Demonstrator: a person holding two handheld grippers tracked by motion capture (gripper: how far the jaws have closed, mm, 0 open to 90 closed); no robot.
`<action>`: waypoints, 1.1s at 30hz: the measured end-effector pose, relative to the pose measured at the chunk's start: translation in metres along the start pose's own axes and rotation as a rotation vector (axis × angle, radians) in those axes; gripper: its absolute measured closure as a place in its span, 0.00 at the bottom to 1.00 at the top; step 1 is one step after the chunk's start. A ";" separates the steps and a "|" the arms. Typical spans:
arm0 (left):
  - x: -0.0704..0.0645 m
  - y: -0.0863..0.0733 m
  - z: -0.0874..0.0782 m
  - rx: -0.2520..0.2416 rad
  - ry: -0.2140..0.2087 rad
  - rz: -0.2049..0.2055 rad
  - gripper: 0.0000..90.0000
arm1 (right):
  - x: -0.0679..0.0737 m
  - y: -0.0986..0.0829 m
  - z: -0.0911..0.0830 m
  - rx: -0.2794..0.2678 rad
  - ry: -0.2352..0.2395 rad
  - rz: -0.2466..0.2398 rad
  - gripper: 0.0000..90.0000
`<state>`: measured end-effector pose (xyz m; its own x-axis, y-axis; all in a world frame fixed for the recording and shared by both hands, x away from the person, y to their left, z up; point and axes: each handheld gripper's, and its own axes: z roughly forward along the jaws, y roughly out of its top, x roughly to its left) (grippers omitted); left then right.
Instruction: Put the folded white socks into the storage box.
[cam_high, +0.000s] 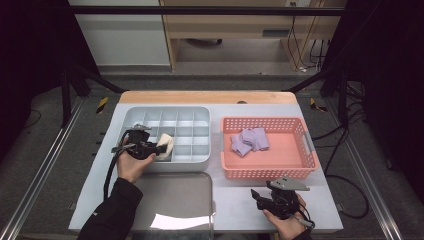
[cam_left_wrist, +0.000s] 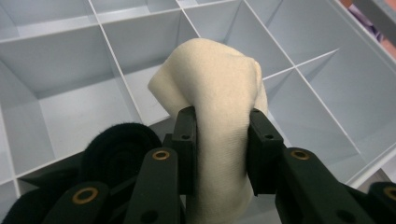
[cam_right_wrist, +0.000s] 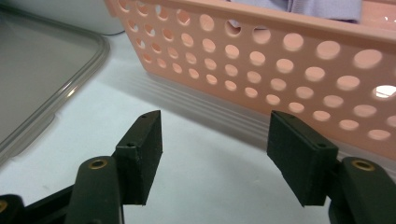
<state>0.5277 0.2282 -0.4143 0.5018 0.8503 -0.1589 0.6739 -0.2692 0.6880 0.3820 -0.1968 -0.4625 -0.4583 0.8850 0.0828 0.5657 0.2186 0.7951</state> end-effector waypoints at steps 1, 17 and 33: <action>0.000 -0.001 0.001 0.001 -0.001 0.003 0.75 | 0.000 0.000 0.000 0.002 0.002 0.003 0.40; -0.007 -0.006 -0.001 0.107 -0.003 0.037 0.76 | 0.000 0.000 0.003 0.011 0.000 0.001 0.40; -0.012 -0.003 0.011 0.201 0.046 0.048 0.76 | 0.001 -0.001 0.003 0.014 0.007 0.002 0.40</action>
<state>0.5251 0.2141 -0.4223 0.5134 0.8530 -0.0940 0.7471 -0.3904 0.5381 0.3829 -0.1952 -0.4646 -0.4618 0.8826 0.0881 0.5762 0.2230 0.7863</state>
